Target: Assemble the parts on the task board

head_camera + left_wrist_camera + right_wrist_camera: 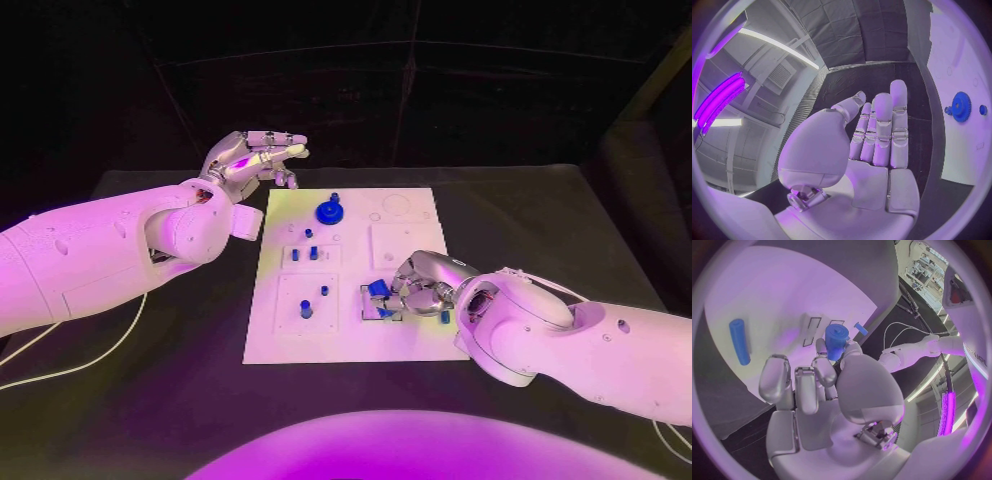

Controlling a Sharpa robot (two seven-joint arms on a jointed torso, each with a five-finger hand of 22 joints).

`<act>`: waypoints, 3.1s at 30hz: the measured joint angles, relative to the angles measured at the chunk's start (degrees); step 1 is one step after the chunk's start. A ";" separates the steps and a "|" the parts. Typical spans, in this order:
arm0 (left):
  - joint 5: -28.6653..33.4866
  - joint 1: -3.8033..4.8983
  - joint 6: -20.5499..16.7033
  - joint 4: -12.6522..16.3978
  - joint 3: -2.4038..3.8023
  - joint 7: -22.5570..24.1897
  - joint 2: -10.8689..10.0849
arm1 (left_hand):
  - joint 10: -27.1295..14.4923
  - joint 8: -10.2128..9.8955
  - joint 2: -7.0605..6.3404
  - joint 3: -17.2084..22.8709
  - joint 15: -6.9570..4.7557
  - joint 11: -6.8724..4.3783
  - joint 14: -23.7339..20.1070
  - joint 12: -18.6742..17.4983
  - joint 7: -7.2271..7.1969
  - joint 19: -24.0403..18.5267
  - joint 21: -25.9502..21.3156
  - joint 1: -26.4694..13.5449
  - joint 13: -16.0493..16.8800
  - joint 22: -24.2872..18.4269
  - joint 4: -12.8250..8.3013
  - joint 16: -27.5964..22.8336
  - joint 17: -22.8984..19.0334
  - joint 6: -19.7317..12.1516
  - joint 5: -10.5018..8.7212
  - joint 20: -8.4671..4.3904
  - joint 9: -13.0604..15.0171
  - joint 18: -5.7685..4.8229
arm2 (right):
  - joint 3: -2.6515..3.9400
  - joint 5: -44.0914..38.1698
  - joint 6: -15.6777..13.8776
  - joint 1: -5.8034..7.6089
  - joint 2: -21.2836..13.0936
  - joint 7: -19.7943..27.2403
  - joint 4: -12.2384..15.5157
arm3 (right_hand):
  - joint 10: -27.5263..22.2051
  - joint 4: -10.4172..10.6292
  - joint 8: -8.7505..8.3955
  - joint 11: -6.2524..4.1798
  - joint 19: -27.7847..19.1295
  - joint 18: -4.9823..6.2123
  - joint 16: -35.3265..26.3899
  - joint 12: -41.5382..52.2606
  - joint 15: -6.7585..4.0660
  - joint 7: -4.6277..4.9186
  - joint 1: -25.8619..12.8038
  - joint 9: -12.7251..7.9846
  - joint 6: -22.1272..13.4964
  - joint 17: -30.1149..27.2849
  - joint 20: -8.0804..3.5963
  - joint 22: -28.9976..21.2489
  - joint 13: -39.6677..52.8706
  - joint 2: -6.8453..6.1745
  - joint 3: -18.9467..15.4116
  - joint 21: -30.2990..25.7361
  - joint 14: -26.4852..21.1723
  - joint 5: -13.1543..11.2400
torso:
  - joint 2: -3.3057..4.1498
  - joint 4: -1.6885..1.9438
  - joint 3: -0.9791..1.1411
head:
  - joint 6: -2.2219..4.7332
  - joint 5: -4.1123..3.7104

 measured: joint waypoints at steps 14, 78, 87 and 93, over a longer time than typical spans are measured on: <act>0.00 0.00 0.21 0.03 0.00 -0.16 0.08 | -0.21 0.00 0.00 0.00 0.00 -0.21 0.00 0.21 0.00 0.00 0.00 0.00 -0.02 0.01 0.00 0.00 0.00 0.00 0.00 0.00 0.00 0.00 | 0.00 0.85 0.40 0.01 2.13 -3.30 -1.28 | 0.15 -0.06 -0.58 -0.17 0.00 0.00 0.00 -1.22 -0.33 0.01 -4.57 1.00 0.25 0.00 0.00 -0.61 -0.39 -1.43 -4.37 0.00 0.08 -15.59 | 0.00 -0.09 0.06 | 0.15 0.20; 0.00 0.00 0.60 -0.16 -0.01 -0.57 -0.08 | -0.20 0.00 0.00 0.00 0.00 -0.21 0.00 0.21 0.00 0.00 0.00 0.00 -0.02 -0.01 0.00 0.00 0.02 0.00 0.00 0.00 0.00 0.00 | 0.07 -2.94 2.91 0.06 2.13 -3.30 -0.78 | 0.10 -5.51 -1.11 -0.11 0.10 0.00 -0.26 -3.51 -0.29 -0.36 3.51 3.70 1.35 -0.03 -0.11 0.28 0.64 -1.36 2.67 -0.44 0.09 -15.21 | 0.03 -0.06 0.09 | 0.30 0.08; 0.00 0.00 0.62 -0.19 -0.02 -0.64 -0.13 | -0.20 0.00 0.00 0.00 0.00 -0.21 0.00 0.21 0.00 0.00 0.00 0.00 -0.01 -0.01 0.00 0.00 0.02 0.00 0.00 0.00 0.00 0.00 | 0.03 -2.96 2.20 0.05 -0.52 -2.17 0.43 | 0.09 -4.95 -1.11 -0.11 0.10 0.01 -0.26 -3.53 -0.29 -0.03 2.34 3.78 1.02 -0.02 -0.10 0.09 0.67 -2.53 0.37 -0.44 0.09 -15.16 | 0.01 -0.14 0.12 | 0.29 0.14; 0.00 0.00 0.62 -0.13 -0.04 -0.68 -0.42 | -0.20 0.00 0.00 0.00 0.00 -0.21 0.00 0.21 0.00 0.00 0.00 0.00 -0.01 0.00 0.00 0.00 0.02 0.00 0.00 0.00 0.00 0.00 | 0.03 0.69 0.39 0.05 -5.91 1.70 3.42 | -0.24 -4.23 -2.69 0.22 0.10 0.00 -0.25 -3.80 -0.29 0.91 1.90 3.28 -1.22 -0.03 -0.10 -0.25 0.63 -2.96 -0.95 -0.44 0.09 -14.83 | -0.02 -0.27 0.09 | 0.43 0.09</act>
